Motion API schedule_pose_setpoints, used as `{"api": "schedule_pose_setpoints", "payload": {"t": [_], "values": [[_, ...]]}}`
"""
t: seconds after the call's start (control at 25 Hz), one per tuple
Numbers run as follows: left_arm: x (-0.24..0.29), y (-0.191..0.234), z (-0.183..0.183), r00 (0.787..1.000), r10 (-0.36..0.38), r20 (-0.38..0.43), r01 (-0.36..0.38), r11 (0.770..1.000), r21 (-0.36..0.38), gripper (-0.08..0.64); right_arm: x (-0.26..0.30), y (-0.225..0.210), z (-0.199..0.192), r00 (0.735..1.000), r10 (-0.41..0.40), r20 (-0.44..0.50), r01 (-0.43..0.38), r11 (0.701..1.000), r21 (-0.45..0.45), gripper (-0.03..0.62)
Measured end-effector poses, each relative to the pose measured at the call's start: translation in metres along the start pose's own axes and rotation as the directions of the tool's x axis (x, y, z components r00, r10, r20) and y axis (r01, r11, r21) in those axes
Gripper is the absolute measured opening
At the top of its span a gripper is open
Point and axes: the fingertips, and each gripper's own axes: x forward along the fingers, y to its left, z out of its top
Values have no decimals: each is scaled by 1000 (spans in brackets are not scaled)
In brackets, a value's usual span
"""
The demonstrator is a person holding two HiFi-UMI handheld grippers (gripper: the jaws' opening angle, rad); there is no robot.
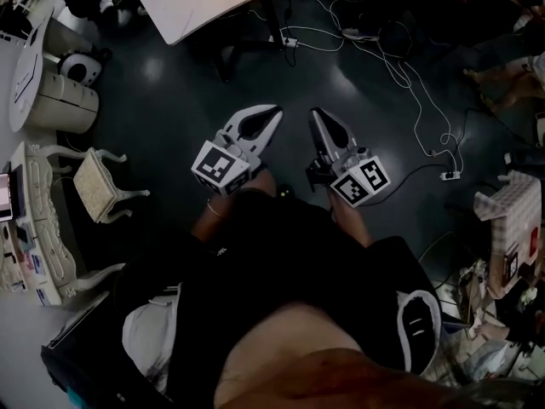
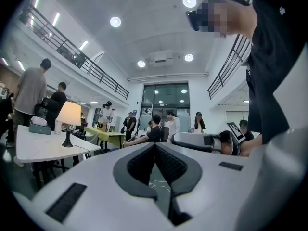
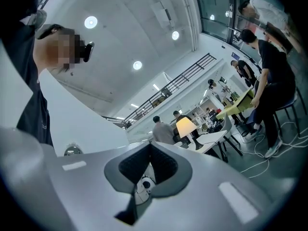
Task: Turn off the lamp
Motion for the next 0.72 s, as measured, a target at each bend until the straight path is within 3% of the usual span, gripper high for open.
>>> {"api": "schedule_pose_setpoints", "payload": {"t": [0.44, 0.72], "values": [[11, 4, 3, 1000, -3, 4, 3, 999, -42, 8, 1, -7, -3, 1000, 0, -13, 0, 1000, -6, 0], [29, 9, -9, 996, -80, 38, 81, 997, -20, 8, 8, -16, 1, 1000, -13, -17, 13, 1000, 4, 0]]}}
